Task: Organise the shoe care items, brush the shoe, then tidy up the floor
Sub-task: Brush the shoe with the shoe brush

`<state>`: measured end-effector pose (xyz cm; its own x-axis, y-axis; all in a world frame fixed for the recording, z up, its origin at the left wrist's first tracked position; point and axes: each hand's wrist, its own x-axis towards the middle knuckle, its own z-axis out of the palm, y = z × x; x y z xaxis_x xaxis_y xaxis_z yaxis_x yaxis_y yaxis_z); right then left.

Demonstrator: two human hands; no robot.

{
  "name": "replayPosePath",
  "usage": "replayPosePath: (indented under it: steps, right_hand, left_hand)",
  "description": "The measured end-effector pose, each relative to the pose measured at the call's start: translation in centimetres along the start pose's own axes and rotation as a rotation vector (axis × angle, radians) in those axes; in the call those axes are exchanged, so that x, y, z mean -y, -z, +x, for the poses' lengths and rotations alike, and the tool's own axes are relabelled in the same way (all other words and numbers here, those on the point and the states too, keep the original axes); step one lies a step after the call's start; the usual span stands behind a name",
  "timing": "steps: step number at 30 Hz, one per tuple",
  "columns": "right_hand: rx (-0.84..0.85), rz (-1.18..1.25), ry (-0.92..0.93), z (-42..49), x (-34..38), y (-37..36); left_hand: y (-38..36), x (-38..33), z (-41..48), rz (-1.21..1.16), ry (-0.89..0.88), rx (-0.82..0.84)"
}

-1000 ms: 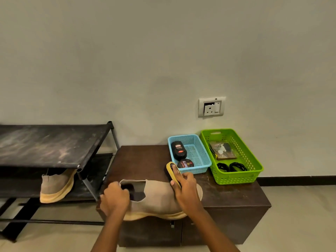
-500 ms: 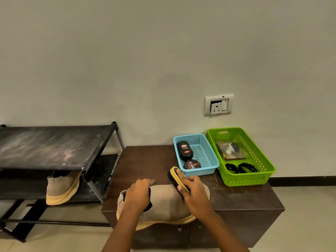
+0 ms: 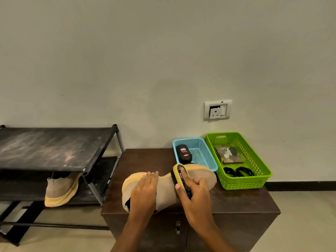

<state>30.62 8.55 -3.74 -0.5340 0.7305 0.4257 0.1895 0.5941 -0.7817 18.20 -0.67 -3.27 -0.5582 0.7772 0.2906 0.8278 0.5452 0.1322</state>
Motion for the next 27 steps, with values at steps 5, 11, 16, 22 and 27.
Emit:
replayPosePath:
  steps: [5,11,16,22,27]
  right_hand:
    - [0.020,-0.042,0.069,-1.1,0.1,-1.4]
    - [0.097,-0.050,0.007,-1.5,-1.0,-1.8]
    - [0.109,-0.064,0.044,-1.4,-0.5,-1.1]
    - [0.153,-0.156,0.100,-2.2,-0.2,-1.8]
    - [0.153,-0.108,0.085,-1.8,-0.3,-1.5]
  left_hand:
    - [-1.4,-0.1,-0.1,0.060,-0.027,-0.057]
    - [-2.3,-0.2,-1.0,0.101,0.058,0.159]
    - [-1.9,-0.3,-1.4,0.063,0.003,0.134]
    - [-2.0,1.3,-1.2,0.021,-0.132,-0.005]
    - [-3.5,1.8,-0.6,0.025,-0.102,0.003]
